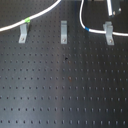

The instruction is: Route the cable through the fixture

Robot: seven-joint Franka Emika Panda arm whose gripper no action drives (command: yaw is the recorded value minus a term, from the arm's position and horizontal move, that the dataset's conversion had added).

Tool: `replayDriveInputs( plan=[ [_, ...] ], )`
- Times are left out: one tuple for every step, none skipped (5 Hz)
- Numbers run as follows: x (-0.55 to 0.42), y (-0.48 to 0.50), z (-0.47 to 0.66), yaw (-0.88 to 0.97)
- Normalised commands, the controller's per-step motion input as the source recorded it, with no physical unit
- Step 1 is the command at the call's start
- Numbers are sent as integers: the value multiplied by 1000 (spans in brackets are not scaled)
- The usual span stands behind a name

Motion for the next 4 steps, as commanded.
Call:
replayDriveInputs(
  plan=[
    [-24, -12, 139, 0],
    [-287, -141, 289, 349],
    [-302, 36, 240, 600],
    [-229, 74, 201, 660]
  ],
)
